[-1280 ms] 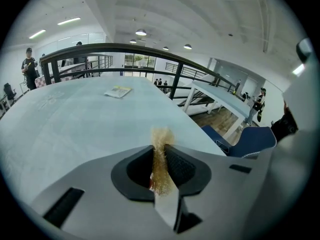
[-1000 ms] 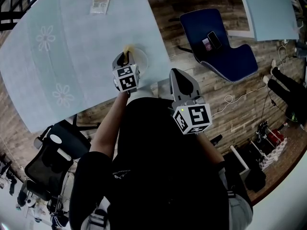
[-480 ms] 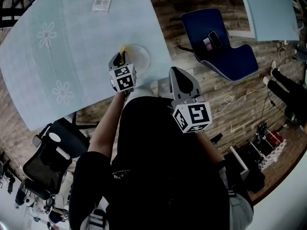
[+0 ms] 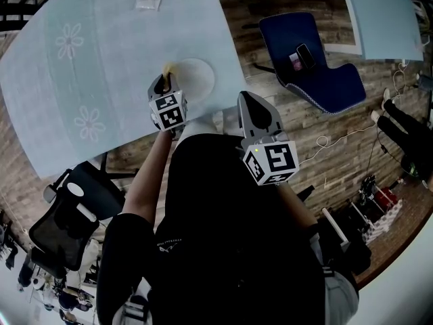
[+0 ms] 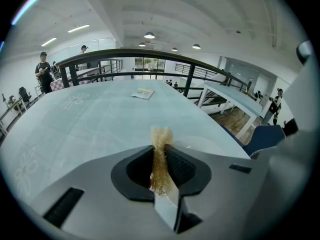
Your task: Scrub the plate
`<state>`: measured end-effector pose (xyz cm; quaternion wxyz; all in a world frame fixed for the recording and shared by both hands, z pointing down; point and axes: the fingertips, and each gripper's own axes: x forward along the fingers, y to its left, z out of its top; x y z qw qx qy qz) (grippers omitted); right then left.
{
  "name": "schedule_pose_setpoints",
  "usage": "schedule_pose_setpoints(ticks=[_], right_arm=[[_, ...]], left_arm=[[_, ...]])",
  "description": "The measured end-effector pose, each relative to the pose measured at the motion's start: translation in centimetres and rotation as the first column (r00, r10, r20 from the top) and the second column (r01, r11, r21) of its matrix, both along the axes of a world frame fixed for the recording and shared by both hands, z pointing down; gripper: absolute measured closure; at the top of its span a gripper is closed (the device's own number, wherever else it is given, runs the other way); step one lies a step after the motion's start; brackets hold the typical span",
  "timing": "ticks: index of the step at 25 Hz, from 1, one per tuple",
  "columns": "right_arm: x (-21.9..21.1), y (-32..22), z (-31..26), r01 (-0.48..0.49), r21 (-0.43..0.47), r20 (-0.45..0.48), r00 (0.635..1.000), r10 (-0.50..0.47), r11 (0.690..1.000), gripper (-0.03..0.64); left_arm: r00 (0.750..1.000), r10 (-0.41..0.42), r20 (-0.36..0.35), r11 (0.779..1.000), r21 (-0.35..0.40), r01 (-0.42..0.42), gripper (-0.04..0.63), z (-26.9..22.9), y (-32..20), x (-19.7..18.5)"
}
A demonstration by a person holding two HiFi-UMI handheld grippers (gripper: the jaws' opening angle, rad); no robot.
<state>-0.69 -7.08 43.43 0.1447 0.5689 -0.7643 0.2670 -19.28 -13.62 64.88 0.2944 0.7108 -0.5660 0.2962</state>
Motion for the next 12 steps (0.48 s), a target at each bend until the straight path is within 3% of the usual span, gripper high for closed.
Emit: schedule_pose_setpoints(ticks=[9, 12], right_arm=[[-0.9, 0.2, -0.4, 0.041, 0.022, 0.014, 0.999, -0.041, 0.999, 0.607], [-1.2, 0.2, -0.5, 0.07, 0.024, 0.018, 0.997, -0.07, 0.997, 0.607]], left_arm=[[0.998, -0.062, 0.001, 0.998, 0.016, 0.062, 0.526, -1.0, 1.4, -1.6], [0.994, -0.088, -0.062, 0.996, 0.023, 0.089, 0.526, -2.1, 2.1, -1.2]])
